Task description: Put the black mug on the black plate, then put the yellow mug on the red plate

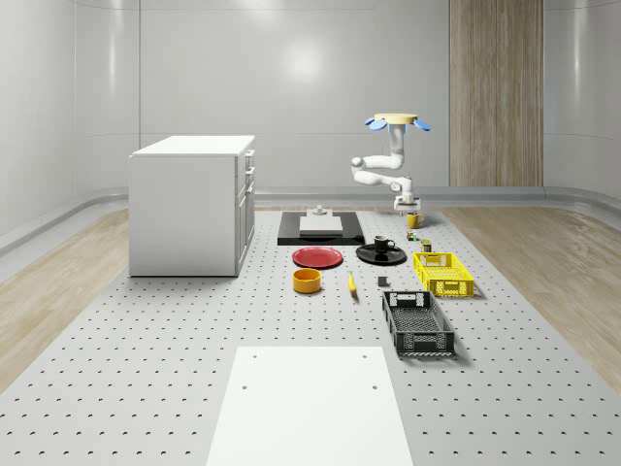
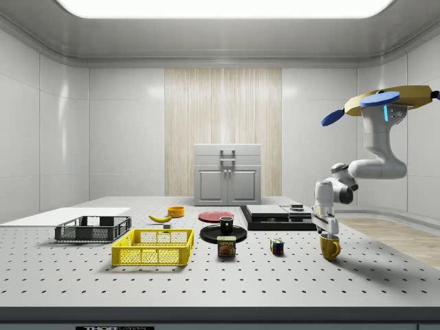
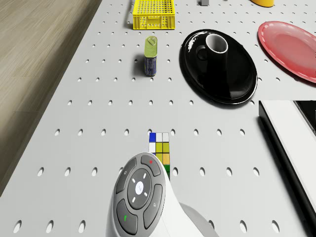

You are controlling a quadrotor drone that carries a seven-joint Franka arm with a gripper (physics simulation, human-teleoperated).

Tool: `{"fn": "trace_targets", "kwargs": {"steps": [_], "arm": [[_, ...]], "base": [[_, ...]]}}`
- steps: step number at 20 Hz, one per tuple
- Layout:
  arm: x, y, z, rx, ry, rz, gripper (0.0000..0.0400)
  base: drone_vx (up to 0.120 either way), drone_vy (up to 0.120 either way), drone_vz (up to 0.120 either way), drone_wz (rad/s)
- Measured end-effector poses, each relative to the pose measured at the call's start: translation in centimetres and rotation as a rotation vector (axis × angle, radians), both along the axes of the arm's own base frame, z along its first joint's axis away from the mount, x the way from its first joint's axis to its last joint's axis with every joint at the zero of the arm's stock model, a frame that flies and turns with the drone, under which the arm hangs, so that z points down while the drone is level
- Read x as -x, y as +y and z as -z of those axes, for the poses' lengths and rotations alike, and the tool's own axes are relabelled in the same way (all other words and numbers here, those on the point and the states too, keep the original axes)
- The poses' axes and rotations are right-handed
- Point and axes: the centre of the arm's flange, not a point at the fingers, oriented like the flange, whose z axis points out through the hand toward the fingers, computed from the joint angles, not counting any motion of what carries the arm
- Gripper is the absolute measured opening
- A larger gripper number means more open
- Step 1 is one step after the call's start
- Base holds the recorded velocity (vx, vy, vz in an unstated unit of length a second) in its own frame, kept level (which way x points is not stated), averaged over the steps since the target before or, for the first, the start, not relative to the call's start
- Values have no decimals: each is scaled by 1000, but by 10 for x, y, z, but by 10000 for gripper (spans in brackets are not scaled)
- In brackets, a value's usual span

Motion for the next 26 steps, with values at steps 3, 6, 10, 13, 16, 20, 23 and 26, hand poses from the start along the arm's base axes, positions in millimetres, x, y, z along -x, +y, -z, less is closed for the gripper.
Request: {"fn": "trace_targets", "kwargs": {"steps": [3,6,10,13,16,20,23,26], "arm": [[1,0,-2,0,0,0,400],[2,0,0,0,0,0,400],[2,0,1,0,0,0,400],[2,0,2,0,0,0,286],[2,0,2,0,0,0,193],[2,0,2,0,0,0,141],[2,0,2,0,0,0,124],[2,0,2,0,0,0,117]], "base": [[0,0,0,0],[0,0,0,0],[0,0,0,0],[0,0,0,0],[0,0,0,0],[0,0,0,0],[0,0,0,0],[0,0,0,0]]}}
